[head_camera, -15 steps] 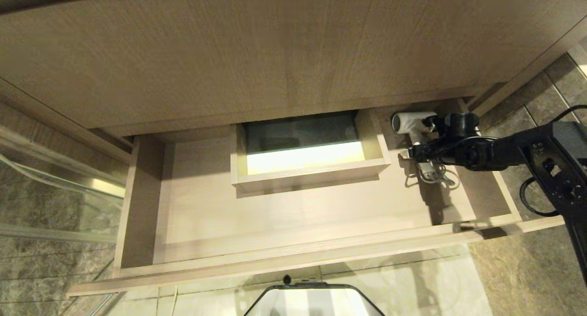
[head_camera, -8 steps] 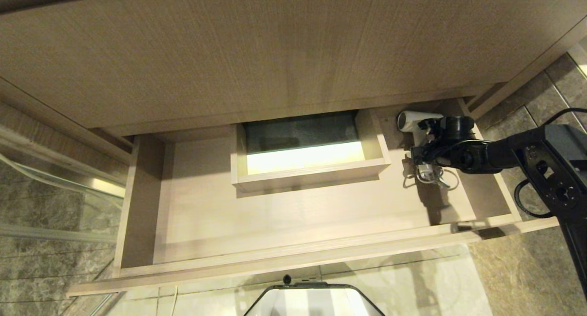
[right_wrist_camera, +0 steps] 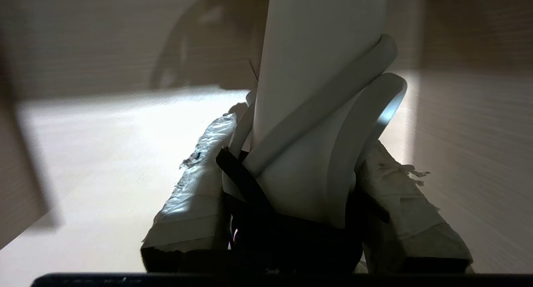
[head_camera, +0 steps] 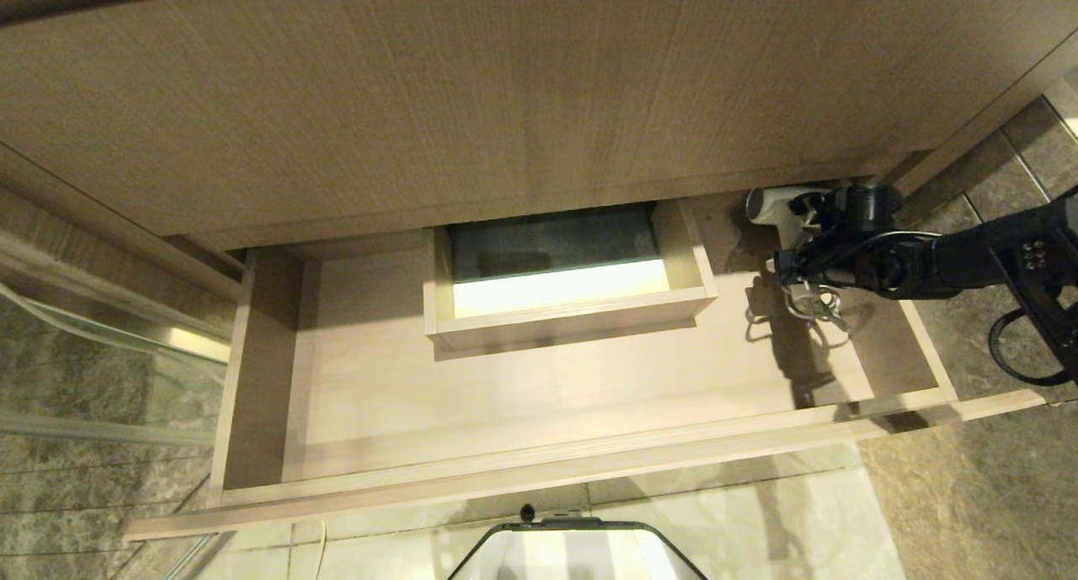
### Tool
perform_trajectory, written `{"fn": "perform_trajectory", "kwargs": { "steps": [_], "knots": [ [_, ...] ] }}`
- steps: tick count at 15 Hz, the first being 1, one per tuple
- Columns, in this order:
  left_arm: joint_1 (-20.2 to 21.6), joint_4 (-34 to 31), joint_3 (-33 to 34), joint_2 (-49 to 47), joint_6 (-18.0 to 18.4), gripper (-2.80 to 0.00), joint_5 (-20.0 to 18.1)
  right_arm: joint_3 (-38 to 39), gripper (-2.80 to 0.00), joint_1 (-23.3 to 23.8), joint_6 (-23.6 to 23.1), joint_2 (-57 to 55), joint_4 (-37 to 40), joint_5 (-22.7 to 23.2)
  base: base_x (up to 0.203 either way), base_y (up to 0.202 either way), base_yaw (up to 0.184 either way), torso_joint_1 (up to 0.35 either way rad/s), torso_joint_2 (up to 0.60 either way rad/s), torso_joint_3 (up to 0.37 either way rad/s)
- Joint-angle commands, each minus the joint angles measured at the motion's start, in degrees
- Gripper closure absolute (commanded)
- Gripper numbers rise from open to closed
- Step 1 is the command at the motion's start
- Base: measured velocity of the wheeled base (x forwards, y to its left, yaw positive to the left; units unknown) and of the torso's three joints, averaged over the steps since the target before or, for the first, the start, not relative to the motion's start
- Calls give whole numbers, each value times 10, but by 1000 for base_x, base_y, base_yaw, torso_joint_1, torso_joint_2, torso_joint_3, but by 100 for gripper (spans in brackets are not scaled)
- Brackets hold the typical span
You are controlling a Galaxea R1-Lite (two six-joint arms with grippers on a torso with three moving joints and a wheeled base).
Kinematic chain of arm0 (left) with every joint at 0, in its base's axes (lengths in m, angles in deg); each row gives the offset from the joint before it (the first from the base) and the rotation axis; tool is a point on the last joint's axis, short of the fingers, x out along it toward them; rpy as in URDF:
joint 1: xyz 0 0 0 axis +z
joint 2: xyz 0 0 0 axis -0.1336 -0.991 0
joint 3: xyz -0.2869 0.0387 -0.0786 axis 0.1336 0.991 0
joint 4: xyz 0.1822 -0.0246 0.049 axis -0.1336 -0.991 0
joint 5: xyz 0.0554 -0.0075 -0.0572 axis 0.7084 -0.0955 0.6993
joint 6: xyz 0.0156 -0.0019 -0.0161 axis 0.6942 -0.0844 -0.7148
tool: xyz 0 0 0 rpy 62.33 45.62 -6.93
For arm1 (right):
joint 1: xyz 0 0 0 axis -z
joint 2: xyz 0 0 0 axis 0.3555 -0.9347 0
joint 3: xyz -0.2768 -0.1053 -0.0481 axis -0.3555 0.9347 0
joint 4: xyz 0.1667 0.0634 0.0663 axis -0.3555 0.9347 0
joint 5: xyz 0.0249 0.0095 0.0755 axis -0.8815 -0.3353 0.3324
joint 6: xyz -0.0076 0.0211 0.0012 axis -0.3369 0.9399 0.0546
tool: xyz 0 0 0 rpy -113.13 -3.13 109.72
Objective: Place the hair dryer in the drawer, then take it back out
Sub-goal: Take the hairdryer out, then place it on the countertop
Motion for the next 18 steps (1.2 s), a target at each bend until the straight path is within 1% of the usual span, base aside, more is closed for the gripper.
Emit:
{"fn": "perform_trajectory", "kwargs": {
  "steps": [1,3,5,6,9,10,12,15,18],
  "knots": [
    [0,0,1,0,0,0,0,66,0,1,-1,83,8,1,0,0,0,0,0,0],
    [0,0,0,0,0,0,0,112,0,1,-2,119,26,1,0,0,0,0,0,0],
    [0,0,0,0,0,0,0,183,0,1,-5,157,47,2,0,0,0,0,0,0],
    [0,0,1,0,0,0,0,198,0,2,-12,168,54,1,0,0,0,0,0,0],
    [0,0,1,0,0,0,0,322,0,3,-54,225,75,0,0,0,0,0,0,0],
    [0,0,1,0,0,0,0,338,0,4,-66,239,83,0,0,0,0,0,0,0],
    [0,0,1,0,0,0,0,357,0,4,-67,300,108,0,0,0,0,0,0,0],
    [0,0,0,0,0,0,0,407,0,4,-68,410,135,0,0,0,0,0,0,0],
    [0,0,1,0,0,0,0,426,0,3,-68,472,145,0,0,0,0,0,0,0]
  ]
}}
